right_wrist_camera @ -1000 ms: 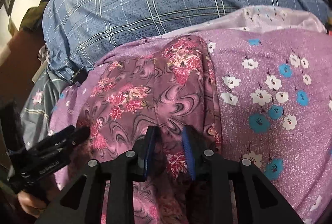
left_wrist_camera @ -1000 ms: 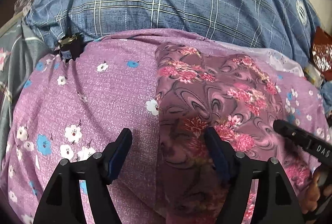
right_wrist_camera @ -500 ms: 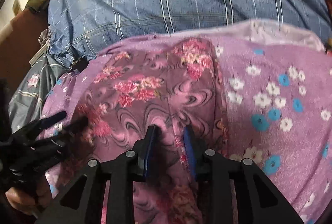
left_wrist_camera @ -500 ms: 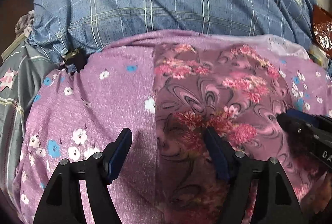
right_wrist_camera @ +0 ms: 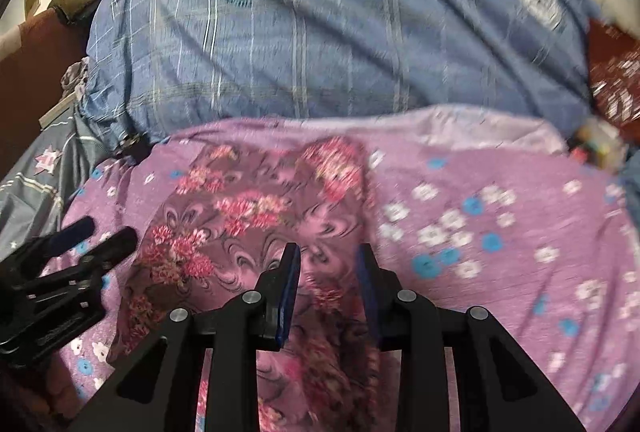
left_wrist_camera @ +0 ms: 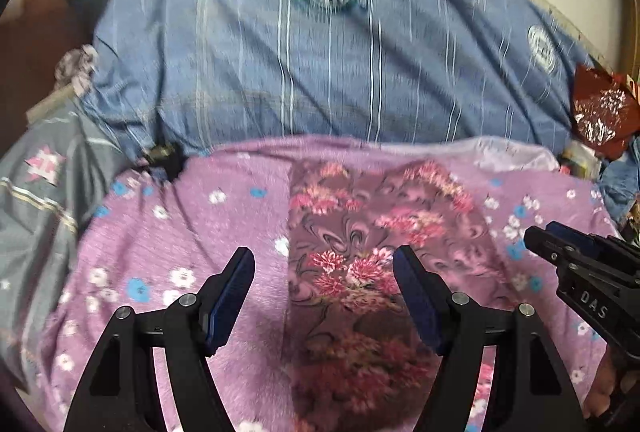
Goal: Fold small clothes
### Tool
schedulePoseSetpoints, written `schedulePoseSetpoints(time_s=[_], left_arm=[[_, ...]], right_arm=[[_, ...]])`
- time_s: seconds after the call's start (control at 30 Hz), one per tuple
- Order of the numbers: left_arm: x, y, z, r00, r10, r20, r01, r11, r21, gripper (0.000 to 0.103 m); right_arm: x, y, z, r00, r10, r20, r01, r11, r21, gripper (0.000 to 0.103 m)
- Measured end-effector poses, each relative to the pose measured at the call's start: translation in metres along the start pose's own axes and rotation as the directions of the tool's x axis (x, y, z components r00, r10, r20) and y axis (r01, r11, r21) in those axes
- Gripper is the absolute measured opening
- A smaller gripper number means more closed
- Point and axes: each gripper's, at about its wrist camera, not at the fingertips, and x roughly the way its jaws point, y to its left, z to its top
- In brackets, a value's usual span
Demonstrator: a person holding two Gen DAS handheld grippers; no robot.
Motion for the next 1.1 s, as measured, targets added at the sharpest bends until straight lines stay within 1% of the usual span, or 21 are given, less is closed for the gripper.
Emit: schedulePoseSetpoints(time_s=[0.1, 0.17, 0.23, 0.33, 0.4, 0.57, 0.67, 0.8, 0.9, 0.97, 1.1], left_arm=[[-0.04, -0.005, -0.012, 0.998, 0.036, 0.053, -0.036, 0.999, 0.001, 0.074], [-0.063, -0.007, -0.02, 0.997, 0.047, 0.068, -0.048, 0.999, 0.015, 0.075], [-0.087, -0.013, -0.026, 0.995, 0.061, 0.084, -0.065, 0.997, 0.047, 0.076], [-0.125, -0.022, -0.031, 0.987, 0.107, 0.118, -0.117, 0.99, 0.081, 0.079], [-0.152, -0.027, -0.033, 0.982, 0.12, 0.147, -0.134, 0.987, 0.088, 0.081], [-0.216, -0.025, -0.042, 0.973, 0.124, 0.194, -0.139, 0.988, 0.067, 0.085], [-0.251, -0.021, -0.046, 0.962, 0.138, 0.234, -0.154, 0.987, 0.047, 0.089], [-0.287, -0.017, -0.056, 0.942, 0.162, 0.293, -0.178, 0.984, 0.028, 0.098], [-0.312, -0.021, -0.067, 0.928, 0.172, 0.332, -0.189, 0.982, 0.02, 0.102], [-0.323, -0.023, -0.076, 0.925, 0.168, 0.342, -0.187, 0.982, 0.023, 0.102], [-0.338, -0.026, -0.086, 0.93, 0.153, 0.333, -0.171, 0.985, 0.025, 0.102]], right_arm=[[-0.029, 0.002, -0.001, 0.998, -0.052, 0.04, 0.053, 0.999, -0.009, 0.031], [-0.05, 0.005, -0.005, 0.995, -0.074, 0.065, 0.076, 0.997, -0.015, 0.032], [-0.068, 0.008, -0.008, 0.994, -0.078, 0.081, 0.079, 0.997, -0.016, 0.033], [-0.099, 0.012, -0.009, 0.991, -0.072, 0.109, 0.073, 0.997, -0.009, 0.037], [-0.123, 0.016, -0.007, 0.987, -0.091, 0.136, 0.094, 0.995, -0.015, 0.04], [-0.182, 0.019, -0.003, 0.97, -0.106, 0.218, 0.11, 0.994, -0.007, 0.05], [-0.213, 0.021, -0.003, 0.959, -0.117, 0.257, 0.123, 0.992, -0.005, 0.053], [-0.243, 0.022, -0.005, 0.948, -0.118, 0.295, 0.125, 0.992, -0.006, 0.055], [-0.261, 0.024, -0.01, 0.941, -0.121, 0.316, 0.131, 0.991, -0.008, 0.057], [-0.268, 0.024, -0.013, 0.939, -0.121, 0.323, 0.13, 0.991, -0.008, 0.058], [-0.281, 0.023, -0.02, 0.935, -0.123, 0.333, 0.133, 0.991, -0.006, 0.058]])
